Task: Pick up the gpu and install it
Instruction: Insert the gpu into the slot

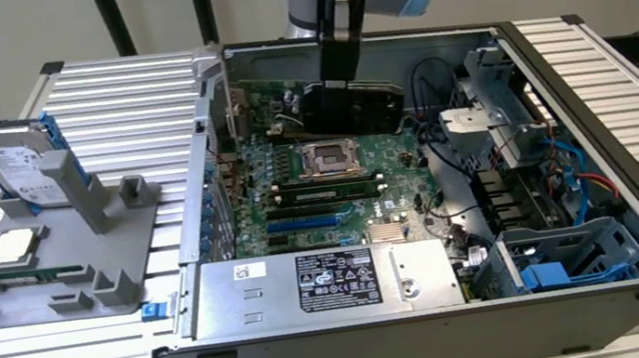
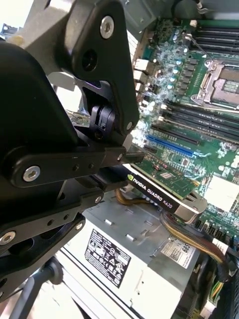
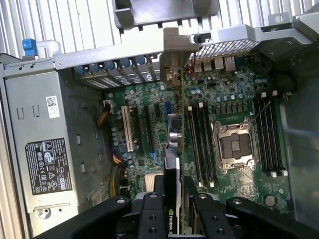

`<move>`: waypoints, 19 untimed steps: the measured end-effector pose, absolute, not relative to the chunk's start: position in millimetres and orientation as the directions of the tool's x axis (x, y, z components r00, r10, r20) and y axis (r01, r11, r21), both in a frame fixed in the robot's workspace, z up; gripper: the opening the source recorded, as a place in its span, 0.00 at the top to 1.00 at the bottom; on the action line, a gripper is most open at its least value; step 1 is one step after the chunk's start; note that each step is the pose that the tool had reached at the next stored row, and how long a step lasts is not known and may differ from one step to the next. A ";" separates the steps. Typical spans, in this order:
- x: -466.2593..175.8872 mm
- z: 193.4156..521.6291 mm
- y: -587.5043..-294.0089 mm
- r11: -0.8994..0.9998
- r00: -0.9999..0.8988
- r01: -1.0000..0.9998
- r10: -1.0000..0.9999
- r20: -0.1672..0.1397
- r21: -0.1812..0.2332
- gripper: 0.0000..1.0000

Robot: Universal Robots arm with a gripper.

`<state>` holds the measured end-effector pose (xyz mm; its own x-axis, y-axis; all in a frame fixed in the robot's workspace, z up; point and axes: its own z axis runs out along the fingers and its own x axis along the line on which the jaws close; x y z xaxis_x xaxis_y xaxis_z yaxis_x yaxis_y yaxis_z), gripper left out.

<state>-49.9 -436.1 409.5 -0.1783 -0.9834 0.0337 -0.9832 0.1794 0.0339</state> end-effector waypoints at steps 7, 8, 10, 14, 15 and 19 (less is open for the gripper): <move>-45.7 406.9 -436.2 0.182 -0.181 -0.983 -0.983 0.034 0.034 1.00; -45.2 406.5 -436.1 0.183 -0.182 -0.983 -0.983 0.034 0.034 1.00; -44.0 405.8 -436.1 0.184 -0.183 -0.982 -0.983 0.034 0.034 1.00; -41.6 404.6 -436.2 0.186 -0.184 -0.982 -0.982 0.034 0.034 1.00; -41.1 404.4 -436.2 0.186 -0.185 -0.982 -0.982 0.034 0.034 1.00; -39.7 403.6 -436.1 0.187 -0.186 -0.982 -0.982 0.034 0.034 1.00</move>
<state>-39.7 -436.1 403.6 -0.1858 -0.9820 0.0339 -0.9818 0.1869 0.0339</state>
